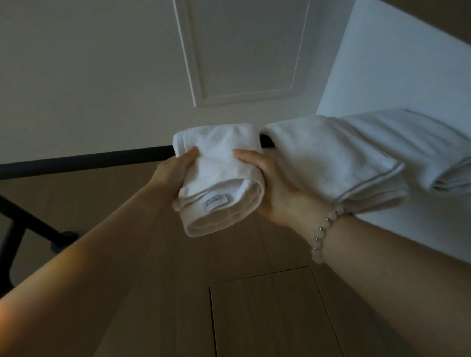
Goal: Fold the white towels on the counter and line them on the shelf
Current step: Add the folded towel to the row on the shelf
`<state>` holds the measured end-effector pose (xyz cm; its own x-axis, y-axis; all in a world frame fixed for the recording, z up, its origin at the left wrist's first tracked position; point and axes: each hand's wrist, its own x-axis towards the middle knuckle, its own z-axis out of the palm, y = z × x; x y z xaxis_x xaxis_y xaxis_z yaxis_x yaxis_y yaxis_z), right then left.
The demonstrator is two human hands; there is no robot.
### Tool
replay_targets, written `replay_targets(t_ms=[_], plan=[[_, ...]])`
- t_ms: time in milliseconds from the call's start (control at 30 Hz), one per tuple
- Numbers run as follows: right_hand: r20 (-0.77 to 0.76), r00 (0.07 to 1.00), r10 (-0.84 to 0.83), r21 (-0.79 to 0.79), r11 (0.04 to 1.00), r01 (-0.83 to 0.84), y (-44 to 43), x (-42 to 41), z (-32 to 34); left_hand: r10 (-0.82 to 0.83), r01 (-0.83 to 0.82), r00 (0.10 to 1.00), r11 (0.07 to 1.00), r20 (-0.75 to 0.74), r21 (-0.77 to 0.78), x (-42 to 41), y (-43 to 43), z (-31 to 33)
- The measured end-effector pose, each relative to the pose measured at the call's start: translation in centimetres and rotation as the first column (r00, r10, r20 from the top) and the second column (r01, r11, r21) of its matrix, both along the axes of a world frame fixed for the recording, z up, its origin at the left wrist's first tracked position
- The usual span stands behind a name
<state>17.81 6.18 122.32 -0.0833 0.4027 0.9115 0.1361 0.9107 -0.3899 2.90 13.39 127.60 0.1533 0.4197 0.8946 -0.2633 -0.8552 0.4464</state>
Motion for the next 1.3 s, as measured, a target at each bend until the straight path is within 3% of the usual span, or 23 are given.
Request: replay_targets(t_ms=[100, 200, 333, 433, 767, 1033, 1300], plan=[[-0.066, 0.996, -0.053, -0.015, 0.999, 0.052, 0.4, 1.0, -1.2, -0.059, 0.060, 0.998, 0.996, 0.020, -0.073, 0.5, -1.3, 0.4], [-0.168, 0.981, -0.095, -0.046, 0.995, 0.088, 0.2, 1.5, -1.9, 0.013, -0.013, 1.000, 0.995, 0.005, -0.101, 0.5, -2.5, 0.8], [-0.293, 0.953, -0.076, -0.057, 0.996, 0.062, -0.5, 1.4, -2.1, -0.142, 0.109, 0.958, 0.984, -0.249, -0.143, 0.7, -3.5, -2.1], [-0.345, 0.938, 0.000, -0.071, 0.997, -0.026, -0.6, 1.9, -2.8, -0.225, 0.190, 0.924, 0.972, -0.309, -0.141, 1.3, -3.0, -4.2], [-0.485, 0.848, 0.213, 0.033, 0.974, -0.226, 1.1, 2.6, -4.5, 0.001, -0.024, 0.973, 0.995, -0.231, -0.099, 2.2, -3.0, -4.9], [-0.465, 0.881, 0.088, 0.031, 0.996, -0.083, 1.2, 1.8, -5.3, -0.084, 0.065, 0.972, 0.994, -0.218, -0.092, 1.2, -1.7, -6.8], [-0.499, 0.866, 0.021, -0.006, 1.000, -0.028, 0.7, 1.3, -5.6, -0.115, 0.112, 0.993, 0.992, -0.042, -0.058, 1.8, -2.9, -8.5]])
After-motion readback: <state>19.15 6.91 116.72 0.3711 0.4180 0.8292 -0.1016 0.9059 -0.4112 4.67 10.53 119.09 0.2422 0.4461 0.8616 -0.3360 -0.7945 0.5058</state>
